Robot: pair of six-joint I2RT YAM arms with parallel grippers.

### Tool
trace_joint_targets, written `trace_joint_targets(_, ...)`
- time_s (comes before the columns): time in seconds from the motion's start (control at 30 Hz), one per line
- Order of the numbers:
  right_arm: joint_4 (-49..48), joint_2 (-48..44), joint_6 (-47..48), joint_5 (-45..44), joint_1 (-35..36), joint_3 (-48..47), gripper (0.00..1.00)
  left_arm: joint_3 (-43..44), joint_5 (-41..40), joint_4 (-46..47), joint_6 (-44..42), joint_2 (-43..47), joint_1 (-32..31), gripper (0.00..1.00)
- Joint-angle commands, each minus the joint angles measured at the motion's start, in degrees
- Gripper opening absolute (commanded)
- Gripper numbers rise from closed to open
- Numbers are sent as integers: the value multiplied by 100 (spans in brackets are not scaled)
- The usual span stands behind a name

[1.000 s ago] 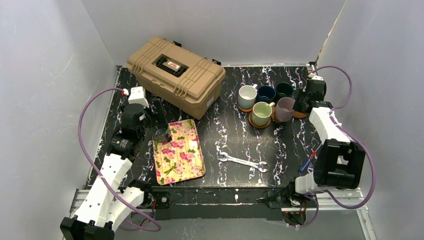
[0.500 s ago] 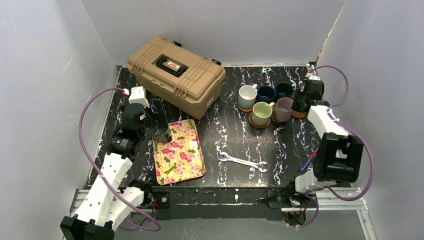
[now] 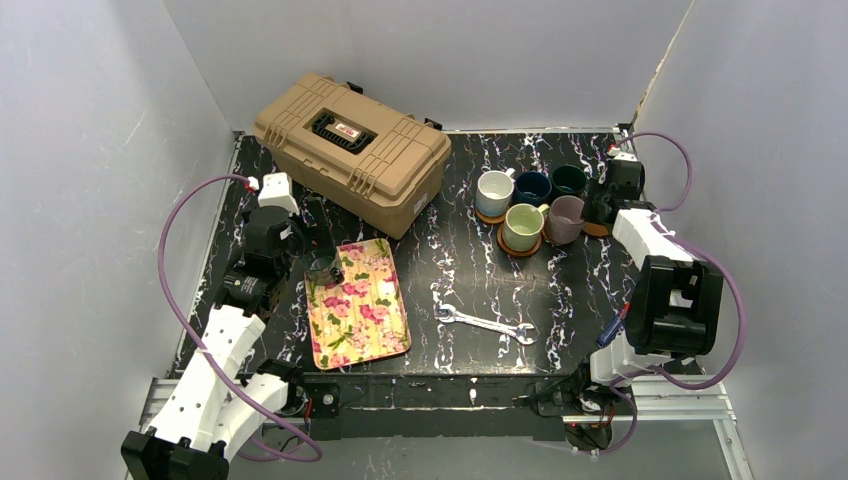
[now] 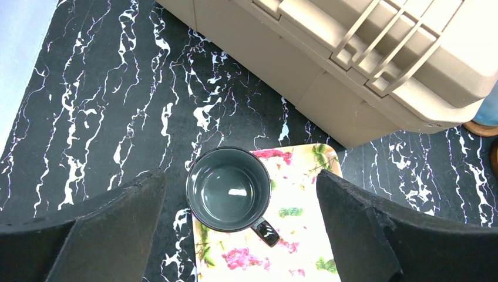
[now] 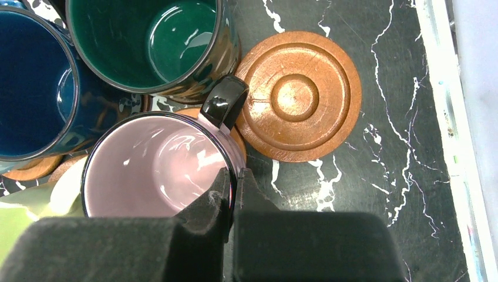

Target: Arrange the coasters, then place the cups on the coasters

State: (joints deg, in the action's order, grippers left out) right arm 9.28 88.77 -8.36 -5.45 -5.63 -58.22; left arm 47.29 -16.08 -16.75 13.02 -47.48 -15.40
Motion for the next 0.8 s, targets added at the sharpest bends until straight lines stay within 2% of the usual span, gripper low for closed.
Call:
trace_joint_targets(0.0, -629, -1, 36, 137, -35, -9, 1, 17, -10, 10, -69, 3, -25, 98)
trace_joint_targets(0.67, -717, 263, 11, 220, -33, 9, 1, 22, -9, 6, -78, -5, -23, 98)
trace_joint_targets(0.77, -709, 236, 1, 217, -34, 20, 6, 18, -9, 11, -83, -6, -19, 98)
